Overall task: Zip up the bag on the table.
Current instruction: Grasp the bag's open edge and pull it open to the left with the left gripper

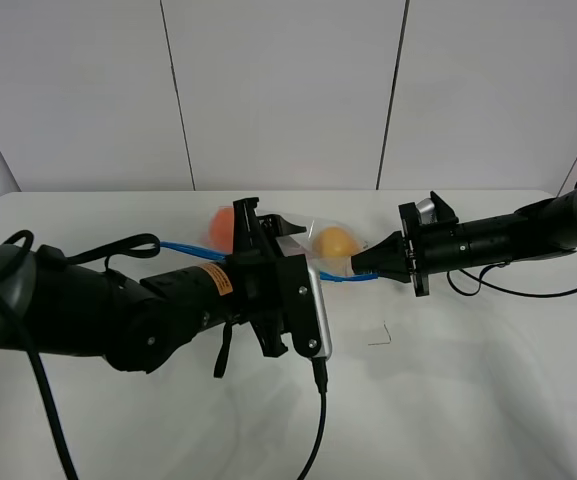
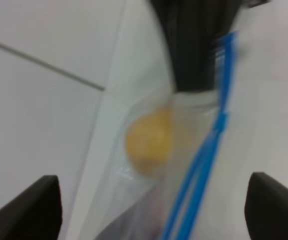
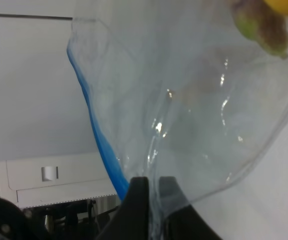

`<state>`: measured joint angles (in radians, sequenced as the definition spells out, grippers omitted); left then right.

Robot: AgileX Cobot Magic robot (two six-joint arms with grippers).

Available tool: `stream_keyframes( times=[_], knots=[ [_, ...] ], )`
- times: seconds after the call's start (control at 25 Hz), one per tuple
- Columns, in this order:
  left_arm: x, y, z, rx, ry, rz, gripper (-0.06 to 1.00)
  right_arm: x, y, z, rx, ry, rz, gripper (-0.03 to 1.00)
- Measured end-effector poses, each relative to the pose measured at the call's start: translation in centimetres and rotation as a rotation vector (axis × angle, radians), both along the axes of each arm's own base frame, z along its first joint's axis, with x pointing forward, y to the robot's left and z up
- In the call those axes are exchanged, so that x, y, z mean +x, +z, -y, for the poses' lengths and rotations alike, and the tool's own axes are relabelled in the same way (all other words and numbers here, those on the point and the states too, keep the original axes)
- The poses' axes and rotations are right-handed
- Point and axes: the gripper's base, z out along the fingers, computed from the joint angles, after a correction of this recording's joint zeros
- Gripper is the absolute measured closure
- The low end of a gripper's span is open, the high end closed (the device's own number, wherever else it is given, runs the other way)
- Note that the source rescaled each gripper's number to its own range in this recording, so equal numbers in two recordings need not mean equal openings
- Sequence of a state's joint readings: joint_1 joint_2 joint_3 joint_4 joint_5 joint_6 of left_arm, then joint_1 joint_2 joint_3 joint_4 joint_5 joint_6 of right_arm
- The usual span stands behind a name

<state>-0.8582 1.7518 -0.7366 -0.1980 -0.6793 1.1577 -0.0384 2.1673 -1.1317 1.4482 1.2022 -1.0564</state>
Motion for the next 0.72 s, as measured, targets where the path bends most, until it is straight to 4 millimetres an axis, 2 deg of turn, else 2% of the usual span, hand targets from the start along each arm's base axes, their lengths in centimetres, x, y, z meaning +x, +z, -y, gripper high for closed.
stream_keyframes(
  times=[0.36, 0.48, 0.56, 0.72],
  knots=[
    [0.0, 0.3, 0.7, -0.074, -0.005, 0.091, -0.02, 0.0, 0.0, 0.0, 0.000, 0.000, 0.000, 0.97],
    [0.1, -0.6, 1.0, -0.057, -0.027, 0.101, -0.02, 0.0, 0.0, 0.0, 0.000, 0.000, 0.000, 0.97],
    [0.2, -1.9, 1.1, -0.028, -0.028, 0.077, -0.02, 0.0, 0.0, 0.0, 0.000, 0.000, 0.000, 0.97],
    [0.7, -2.7, 1.7, -0.023, -0.025, 0.071, -0.02, 0.0, 0.0, 0.0, 0.000, 0.000, 0.000, 0.97]
  ],
)
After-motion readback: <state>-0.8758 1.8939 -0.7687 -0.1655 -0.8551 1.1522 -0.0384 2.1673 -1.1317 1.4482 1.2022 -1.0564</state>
